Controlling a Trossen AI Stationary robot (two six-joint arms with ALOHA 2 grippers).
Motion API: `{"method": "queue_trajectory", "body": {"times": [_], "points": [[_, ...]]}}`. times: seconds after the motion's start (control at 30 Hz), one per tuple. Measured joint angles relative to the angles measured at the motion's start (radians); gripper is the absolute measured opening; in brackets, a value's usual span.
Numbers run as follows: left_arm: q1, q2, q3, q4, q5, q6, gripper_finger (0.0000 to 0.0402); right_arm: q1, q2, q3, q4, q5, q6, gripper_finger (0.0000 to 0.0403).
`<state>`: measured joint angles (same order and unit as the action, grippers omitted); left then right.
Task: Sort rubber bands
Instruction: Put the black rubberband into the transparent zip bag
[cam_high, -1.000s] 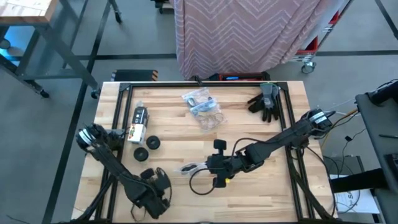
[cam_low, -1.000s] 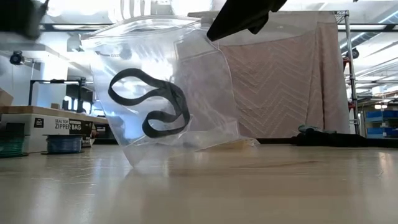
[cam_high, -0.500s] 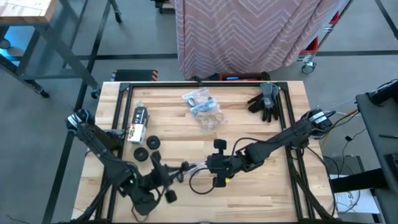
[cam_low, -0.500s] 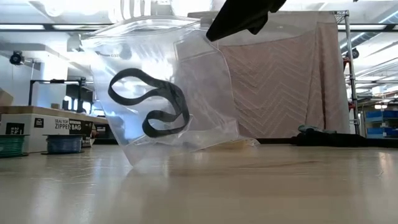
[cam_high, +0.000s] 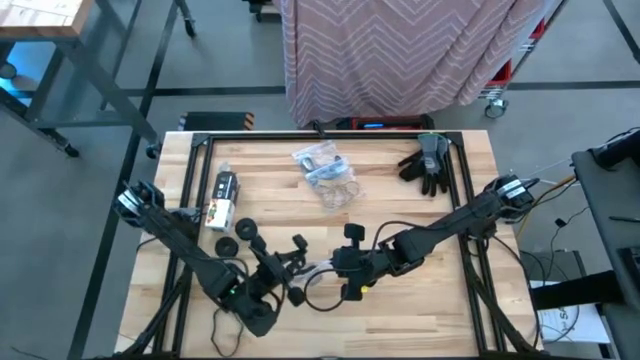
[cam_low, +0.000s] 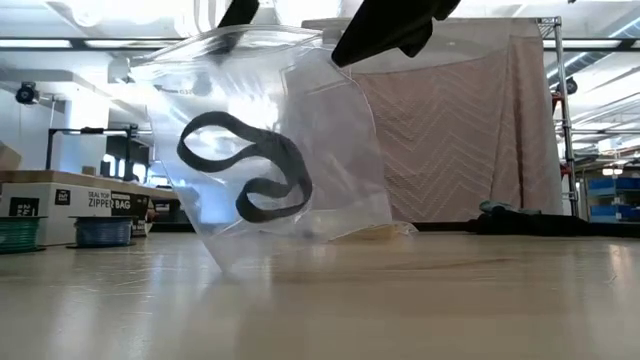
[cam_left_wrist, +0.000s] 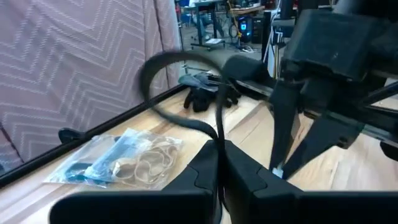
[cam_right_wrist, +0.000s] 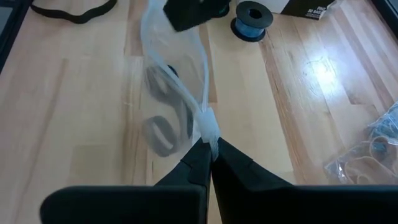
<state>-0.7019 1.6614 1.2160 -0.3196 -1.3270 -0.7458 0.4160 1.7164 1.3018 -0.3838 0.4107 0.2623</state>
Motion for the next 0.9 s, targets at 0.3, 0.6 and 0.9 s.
{"method": "queue_trajectory", "body": {"times": [0.3, 0.6, 0.9], "points": [[-0.006, 0.015, 0.0, 0.083, -0.001, 0.047, 0.0, -0.006, 0.0, 0.0, -0.004, 0.002, 0.036, 0.0], [-0.005, 0.017, 0.0, 0.088, -0.046, 0.099, 0.0, -0.024, -0.01, 0.0, 0.0, 0.009, 0.18, 0.0], [0.033, 0.013, 0.0, 0.088, -0.118, 0.133, 0.0, -0.025, -0.045, 0.0, 0.001, 0.093, 0.226, 0.0]]}}
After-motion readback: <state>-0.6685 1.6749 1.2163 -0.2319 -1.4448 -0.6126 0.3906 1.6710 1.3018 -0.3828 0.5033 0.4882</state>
